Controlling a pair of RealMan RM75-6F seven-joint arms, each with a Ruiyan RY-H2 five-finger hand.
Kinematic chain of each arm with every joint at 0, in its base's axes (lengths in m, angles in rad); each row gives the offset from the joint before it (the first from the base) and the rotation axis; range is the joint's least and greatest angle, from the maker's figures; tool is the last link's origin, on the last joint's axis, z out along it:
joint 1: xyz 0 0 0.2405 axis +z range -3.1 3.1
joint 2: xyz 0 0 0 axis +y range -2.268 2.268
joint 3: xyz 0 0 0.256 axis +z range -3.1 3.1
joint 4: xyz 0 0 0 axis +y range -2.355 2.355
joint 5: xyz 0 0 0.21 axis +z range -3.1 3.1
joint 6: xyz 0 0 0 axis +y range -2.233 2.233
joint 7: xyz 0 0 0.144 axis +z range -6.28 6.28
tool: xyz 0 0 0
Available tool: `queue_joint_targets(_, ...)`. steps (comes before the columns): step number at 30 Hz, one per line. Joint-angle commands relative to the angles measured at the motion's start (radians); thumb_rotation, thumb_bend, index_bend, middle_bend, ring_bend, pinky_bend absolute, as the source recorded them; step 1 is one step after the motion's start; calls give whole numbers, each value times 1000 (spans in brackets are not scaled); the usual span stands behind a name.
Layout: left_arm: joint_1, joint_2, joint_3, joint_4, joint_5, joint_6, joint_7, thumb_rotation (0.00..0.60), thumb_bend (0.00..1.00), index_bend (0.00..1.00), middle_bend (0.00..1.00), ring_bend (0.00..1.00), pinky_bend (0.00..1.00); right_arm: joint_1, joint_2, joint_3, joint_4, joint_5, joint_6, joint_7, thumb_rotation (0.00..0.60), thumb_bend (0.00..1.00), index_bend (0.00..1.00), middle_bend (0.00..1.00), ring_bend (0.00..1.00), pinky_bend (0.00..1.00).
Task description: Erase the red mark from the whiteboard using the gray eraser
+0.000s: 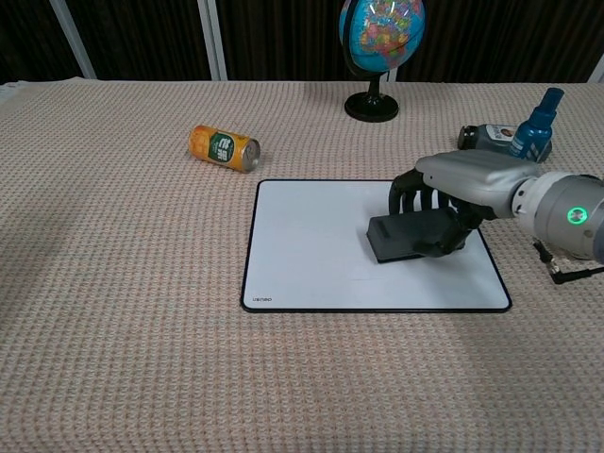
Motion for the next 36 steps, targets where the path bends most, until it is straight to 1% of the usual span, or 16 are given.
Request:
queue_joint_targets(1,0,0,0,0,0,0,0,600,735,111,46,0,0,24,-24,25,52,17,-34,27,600,476,659,580,536,416)
queue_joint_targets(11,0,0,-2,2,-2,0,0,600,735,111,46,0,0,85,-81,80,185,37,-95,72,600,477,659,580,537,415)
queue_joint_targets(15,-1,0,-2,3,-4,-1,-1,600,735,111,45,0,0,97,-91,87,208,39,-101,75,600,478,660,581,537,416)
queue_joint_targets(18,-1,1,-3,2,-4,-2,-2,600,735,111,46,0,0,94,-87,84,202,34,-94,78,600,478,668,587,540,416)
queue_joint_targets(21,-1,1,-2,2,-3,-2,-3,600,735,111,46,0,0,80,-74,73,177,24,-80,87,600,478,674,590,543,416)
queue_joint_targets(27,0,1,-1,2,0,0,-3,600,735,111,46,0,0,37,-39,31,118,-17,-42,104,600,478,675,591,543,415)
queue_joint_targets(36,0,-2,2,1,3,1,4,600,735,111,46,0,0,-37,22,-48,5,-102,28,127,600,478,676,591,543,416)
